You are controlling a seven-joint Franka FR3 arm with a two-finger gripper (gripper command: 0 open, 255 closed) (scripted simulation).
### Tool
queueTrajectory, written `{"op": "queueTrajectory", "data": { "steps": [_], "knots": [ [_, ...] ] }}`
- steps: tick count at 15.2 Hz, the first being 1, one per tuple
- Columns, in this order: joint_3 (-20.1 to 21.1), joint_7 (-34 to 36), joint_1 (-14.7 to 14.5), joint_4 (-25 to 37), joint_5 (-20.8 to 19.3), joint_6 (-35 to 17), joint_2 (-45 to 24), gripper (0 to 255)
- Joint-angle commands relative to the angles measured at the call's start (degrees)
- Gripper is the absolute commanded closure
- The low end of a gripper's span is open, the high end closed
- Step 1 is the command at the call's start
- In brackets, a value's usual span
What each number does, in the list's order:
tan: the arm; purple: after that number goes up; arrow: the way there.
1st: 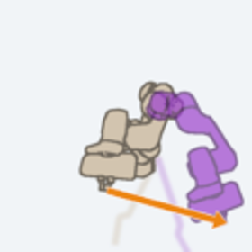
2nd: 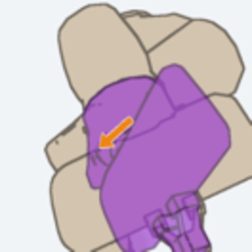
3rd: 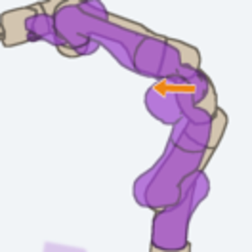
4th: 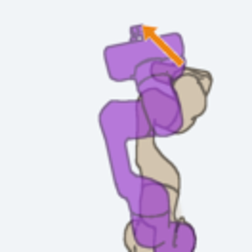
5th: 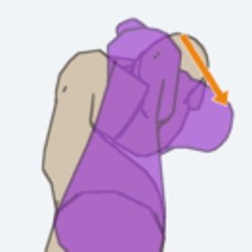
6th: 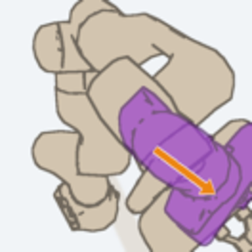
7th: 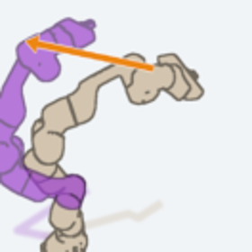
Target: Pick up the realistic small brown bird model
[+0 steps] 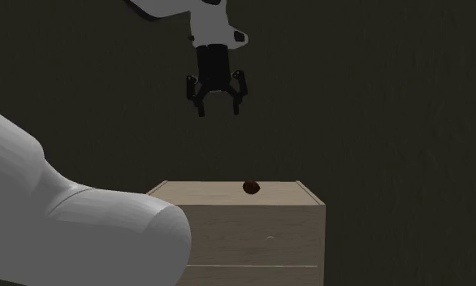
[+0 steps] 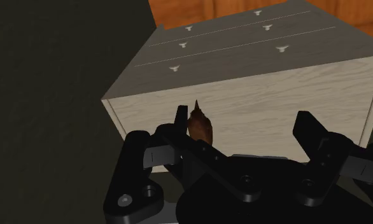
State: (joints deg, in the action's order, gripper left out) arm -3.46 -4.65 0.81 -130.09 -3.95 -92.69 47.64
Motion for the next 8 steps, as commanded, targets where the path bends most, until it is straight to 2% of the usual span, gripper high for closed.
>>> {"op": "queueTrajectory", "data": {
  "steps": [1, 8],
  "knots": [
    [0.0, 0.0, 0.0, 0.0, 0.0, 0.0, 0.0, 0],
    [-0.9, -0.4, -0.5, 3.4, -0.2, -7.7, -14.9, 0]
  ]
}}
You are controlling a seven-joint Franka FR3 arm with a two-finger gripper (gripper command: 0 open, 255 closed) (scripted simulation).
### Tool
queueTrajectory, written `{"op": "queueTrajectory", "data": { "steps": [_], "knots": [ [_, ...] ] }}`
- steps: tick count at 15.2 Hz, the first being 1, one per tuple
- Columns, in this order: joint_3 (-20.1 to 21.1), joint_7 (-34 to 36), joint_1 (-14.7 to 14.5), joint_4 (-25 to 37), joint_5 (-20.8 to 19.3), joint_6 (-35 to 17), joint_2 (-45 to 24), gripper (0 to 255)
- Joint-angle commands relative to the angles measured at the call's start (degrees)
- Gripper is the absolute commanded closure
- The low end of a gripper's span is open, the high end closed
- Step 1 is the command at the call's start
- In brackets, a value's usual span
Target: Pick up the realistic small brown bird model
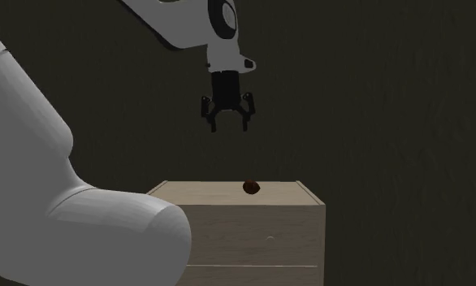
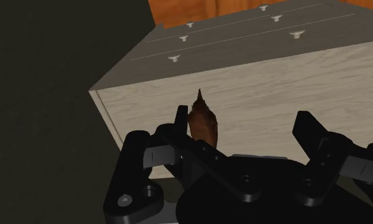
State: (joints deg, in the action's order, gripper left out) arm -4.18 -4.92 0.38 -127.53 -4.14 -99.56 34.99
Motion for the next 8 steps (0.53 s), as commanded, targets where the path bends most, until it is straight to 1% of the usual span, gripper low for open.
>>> {"op": "queueTrajectory", "data": {
  "steps": [1, 8],
  "knots": [
    [-0.3, -0.2, -0.1, 1.6, 0.0, -1.8, -4.4, 0],
    [-1.0, -0.9, -0.5, 8.7, 0.4, -6.8, -20.4, 0]
  ]
}}
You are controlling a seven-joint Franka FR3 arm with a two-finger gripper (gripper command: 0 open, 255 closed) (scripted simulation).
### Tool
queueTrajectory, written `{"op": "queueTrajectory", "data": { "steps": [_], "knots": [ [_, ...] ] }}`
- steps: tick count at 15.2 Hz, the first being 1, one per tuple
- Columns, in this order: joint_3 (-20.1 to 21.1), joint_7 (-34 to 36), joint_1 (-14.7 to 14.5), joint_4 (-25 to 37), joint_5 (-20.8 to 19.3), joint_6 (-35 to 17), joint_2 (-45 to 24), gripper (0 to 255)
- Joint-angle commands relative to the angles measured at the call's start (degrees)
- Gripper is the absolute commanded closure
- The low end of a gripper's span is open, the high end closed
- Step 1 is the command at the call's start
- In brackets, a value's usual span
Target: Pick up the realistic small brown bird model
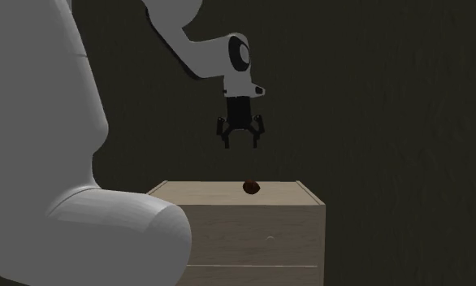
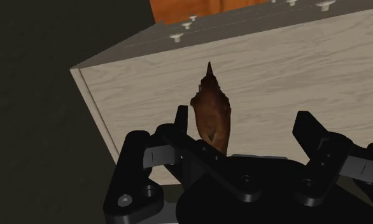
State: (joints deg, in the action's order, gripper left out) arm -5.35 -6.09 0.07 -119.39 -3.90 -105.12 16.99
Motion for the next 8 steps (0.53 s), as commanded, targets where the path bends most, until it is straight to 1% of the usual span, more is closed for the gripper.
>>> {"op": "queueTrajectory", "data": {
  "steps": [1, 8],
  "knots": [
    [0.0, 0.2, -0.2, 1.9, 0.2, -1.7, -4.7, 0],
    [-0.3, -0.8, -0.1, 12.9, 1.2, -3.4, -21.2, 0]
  ]
}}
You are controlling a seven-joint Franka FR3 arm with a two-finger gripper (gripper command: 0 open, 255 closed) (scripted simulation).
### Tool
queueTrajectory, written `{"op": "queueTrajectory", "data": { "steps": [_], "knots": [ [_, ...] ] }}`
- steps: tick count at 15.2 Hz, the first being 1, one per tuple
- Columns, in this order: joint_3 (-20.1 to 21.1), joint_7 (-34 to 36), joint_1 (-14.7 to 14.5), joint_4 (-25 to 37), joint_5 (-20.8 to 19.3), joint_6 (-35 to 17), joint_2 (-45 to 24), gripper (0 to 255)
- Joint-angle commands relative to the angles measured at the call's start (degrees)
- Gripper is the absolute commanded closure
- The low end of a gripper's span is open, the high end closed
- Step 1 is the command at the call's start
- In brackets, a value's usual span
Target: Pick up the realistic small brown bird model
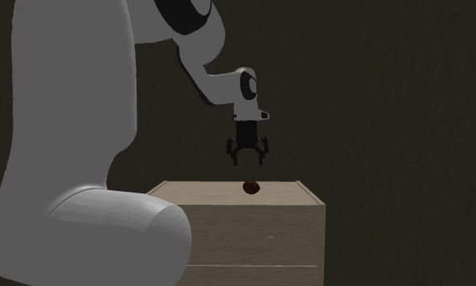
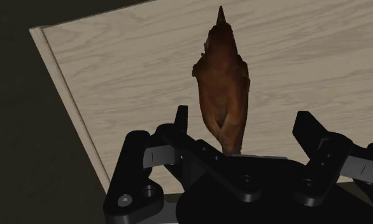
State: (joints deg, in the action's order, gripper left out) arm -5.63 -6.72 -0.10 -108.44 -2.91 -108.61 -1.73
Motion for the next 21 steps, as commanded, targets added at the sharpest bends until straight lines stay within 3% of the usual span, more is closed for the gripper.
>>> {"op": "queueTrajectory", "data": {
  "steps": [1, 4, 13, 14, 21],
  "knots": [
    [-0.1, -0.3, 0.1, 3.8, 0.3, 0.1, -4.8, 0],
    [-0.1, -0.7, 0.3, 9.4, 0.7, 0.5, -11.5, 0],
    [0.0, -0.5, 0.4, 5.7, 0.8, -4.8, -13.1, 0],
    [0.0, -0.6, 0.4, 5.8, 0.8, -4.8, -13.2, 255],
    [0.0, -0.5, 0.4, 5.8, 0.8, -4.7, -13.2, 255]
  ]
}}
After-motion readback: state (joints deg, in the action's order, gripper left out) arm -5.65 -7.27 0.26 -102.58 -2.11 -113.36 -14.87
